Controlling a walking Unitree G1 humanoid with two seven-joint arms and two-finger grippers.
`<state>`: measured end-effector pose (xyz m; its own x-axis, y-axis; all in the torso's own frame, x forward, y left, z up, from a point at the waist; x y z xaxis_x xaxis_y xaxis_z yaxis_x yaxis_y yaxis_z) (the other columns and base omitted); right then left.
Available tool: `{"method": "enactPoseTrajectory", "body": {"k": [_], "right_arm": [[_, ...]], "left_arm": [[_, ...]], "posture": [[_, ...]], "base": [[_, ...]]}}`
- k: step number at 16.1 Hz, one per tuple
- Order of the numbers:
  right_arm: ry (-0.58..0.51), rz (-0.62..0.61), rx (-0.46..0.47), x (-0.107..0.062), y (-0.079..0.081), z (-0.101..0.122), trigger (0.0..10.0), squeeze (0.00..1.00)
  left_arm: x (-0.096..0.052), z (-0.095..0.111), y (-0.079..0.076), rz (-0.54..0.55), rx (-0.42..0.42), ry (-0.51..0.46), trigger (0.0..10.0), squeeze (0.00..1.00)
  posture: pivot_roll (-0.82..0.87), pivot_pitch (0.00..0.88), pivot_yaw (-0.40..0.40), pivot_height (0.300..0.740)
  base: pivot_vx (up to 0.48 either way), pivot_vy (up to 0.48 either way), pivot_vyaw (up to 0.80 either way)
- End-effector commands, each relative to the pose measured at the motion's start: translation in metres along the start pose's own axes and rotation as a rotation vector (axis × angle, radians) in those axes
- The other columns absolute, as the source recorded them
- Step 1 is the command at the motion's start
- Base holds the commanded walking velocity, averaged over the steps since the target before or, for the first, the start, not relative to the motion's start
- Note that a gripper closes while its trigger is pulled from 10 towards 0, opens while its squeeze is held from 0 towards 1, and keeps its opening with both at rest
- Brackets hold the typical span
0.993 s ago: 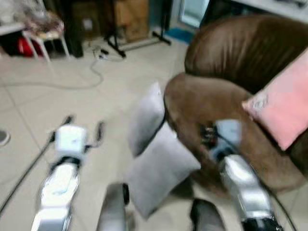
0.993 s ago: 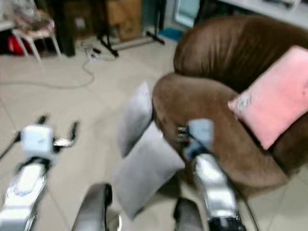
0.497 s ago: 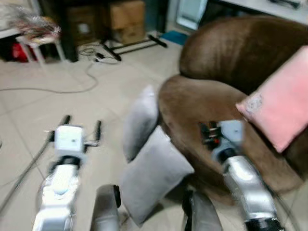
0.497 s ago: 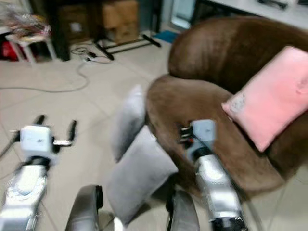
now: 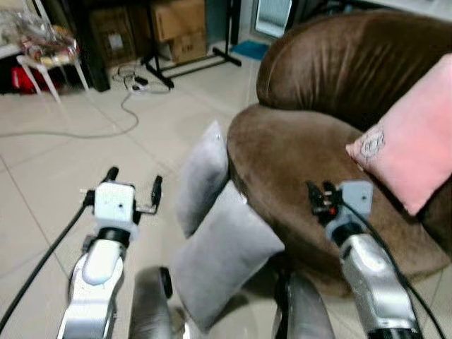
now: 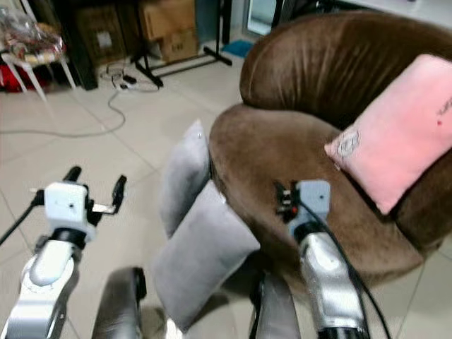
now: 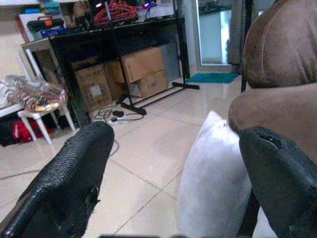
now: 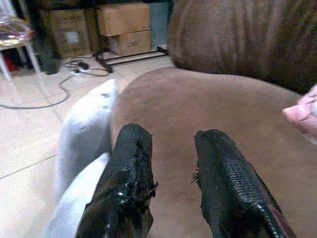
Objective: Move the pillow to the sofa from floor
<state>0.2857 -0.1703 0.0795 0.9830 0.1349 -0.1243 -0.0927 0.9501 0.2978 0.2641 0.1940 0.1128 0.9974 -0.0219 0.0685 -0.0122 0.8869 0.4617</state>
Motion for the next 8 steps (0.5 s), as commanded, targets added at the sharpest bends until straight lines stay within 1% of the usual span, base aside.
{"method": "enactPoseTrajectory", "body": {"k": [1, 4, 6, 8], "right_arm": [[0.008, 0.009, 0.004, 0.0005, 0.0013, 0.0009, 10.0, 0.0], [0.013, 0.014, 0.006, -0.0002, 0.002, 0.0004, 10.0, 0.0], [0.012, 0.017, 0.005, -0.0013, 0.0029, 0.0, 10.0, 0.0], [0.021, 0.012, -0.003, -0.0025, 0.0027, -0.0014, 10.0, 0.0]], "left_arm": [[-0.0001, -0.0007, 0.0007, 0.001, 0.003, 0.008, 10.0, 0.0], [-0.0005, -0.0009, 0.0005, 0.001, 0.003, 0.009, 10.0, 0.0], [-0.0023, -0.0011, -0.0005, -0.003, 0.004, 0.012, 10.0, 0.0], [-0.0048, -0.0019, -0.0013, -0.007, 0.004, 0.012, 10.0, 0.0]], "posture": [[0.04, 0.0, -0.036, 0.451], [0.04, 0.0, -0.036, 0.431], [0.04, 0.0, -0.033, 0.406], [0.04, 0.0, -0.032, 0.406]], "base": [[0.0, 0.0, 0.0], [0.0, 0.0, 0.0], [0.0, 0.0, 0.0], [0.0, 0.0, 0.0]]}}
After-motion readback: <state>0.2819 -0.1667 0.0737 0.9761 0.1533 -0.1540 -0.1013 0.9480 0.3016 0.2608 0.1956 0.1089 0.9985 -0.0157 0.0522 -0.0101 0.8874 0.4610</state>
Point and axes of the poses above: a point about 5 cm out from each wrist's last joint towards the gripper, its own x axis pointing out of the wrist towards the gripper, its own z axis along the axis of the wrist's last joint, y = z × x, the point moved 2 cm from there along x, pointing out of the wrist towards the gripper, and after that the axes turned 15 degrees about x, right-handed, at the moved point
